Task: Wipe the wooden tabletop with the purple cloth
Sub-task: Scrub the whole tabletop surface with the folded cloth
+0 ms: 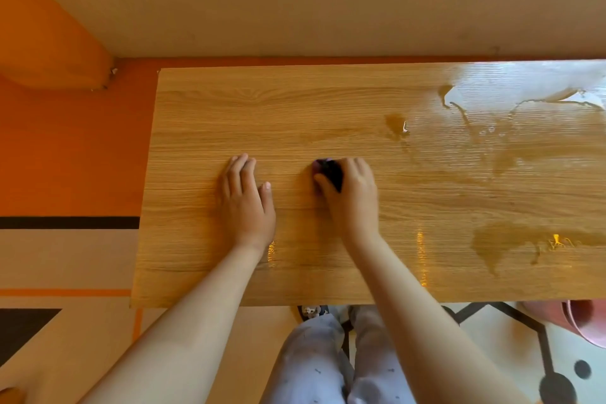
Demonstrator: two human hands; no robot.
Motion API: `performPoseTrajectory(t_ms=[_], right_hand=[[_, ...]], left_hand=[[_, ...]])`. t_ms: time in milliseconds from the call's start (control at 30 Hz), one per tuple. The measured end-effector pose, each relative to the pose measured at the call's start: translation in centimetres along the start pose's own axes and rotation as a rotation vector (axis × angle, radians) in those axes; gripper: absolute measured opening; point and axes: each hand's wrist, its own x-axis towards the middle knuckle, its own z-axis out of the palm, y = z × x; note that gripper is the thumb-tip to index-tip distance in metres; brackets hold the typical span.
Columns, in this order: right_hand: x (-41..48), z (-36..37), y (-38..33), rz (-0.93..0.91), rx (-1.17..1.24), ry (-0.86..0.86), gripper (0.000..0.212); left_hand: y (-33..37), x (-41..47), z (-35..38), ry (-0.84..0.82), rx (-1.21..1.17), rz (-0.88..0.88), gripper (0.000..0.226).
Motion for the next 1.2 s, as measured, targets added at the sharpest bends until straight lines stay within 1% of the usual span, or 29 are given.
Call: performPoseTrajectory(t_ms=[67, 200, 300, 367, 433, 533, 667, 733, 833, 967, 1200], right_hand=[[1.5, -2.2, 2.3, 0.087, 0.006, 0.074, 0.026], [2.7, -7.1, 7.5, 0.222, -0.055, 0.201, 0.027], [2.4, -9.0, 9.3, 0.305, -0.076, 0.232, 0.030], [1.8, -8.8, 9.0, 0.322, -0.080, 0.238, 0.030], [0.9, -7.5, 7.6, 0.275, -0.067, 0.206, 0.028], [-0.2, -3.9, 3.9, 0.177, -0.028, 0.066, 0.029], [0.9, 1.7, -2.0, -0.042, 0.016, -0.081, 0.026], [2.5, 3.4, -4.1, -0.121, 0.034, -0.107, 0.025], [4.8, 4.2, -4.7, -0.146, 0.051, -0.112, 0.023], [7.3, 1.6, -1.4, -0.027, 0.041, -0.035, 0.028], [10.1, -7.0, 8.0, 0.247, -0.025, 0.180, 0.032]], left_hand=[[-0.1, 0.0, 0.1, -0.001, -0.004, 0.003, 0.042], [-0.1, 0.1, 0.1, 0.004, -0.016, 0.005, 0.039], [-0.1, 0.1, 0.2, 0.001, -0.004, 0.001, 0.039], [-0.2, 0.1, 0.2, -0.001, -0.004, -0.004, 0.040], [-0.2, 0.1, 0.2, -0.006, -0.004, -0.005, 0.040], [0.0, 0.1, 0.1, -0.014, 0.003, -0.011, 0.041], [0.1, 0.1, -0.1, -0.041, 0.022, -0.017, 0.044], [0.2, 0.1, -0.2, -0.055, 0.020, -0.026, 0.045], [0.3, 0.1, -0.3, -0.067, 0.025, -0.046, 0.046], [0.3, 0.1, -0.3, -0.057, 0.038, -0.038, 0.045], [0.3, 0.2, -0.2, -0.045, 0.042, -0.032, 0.044]])
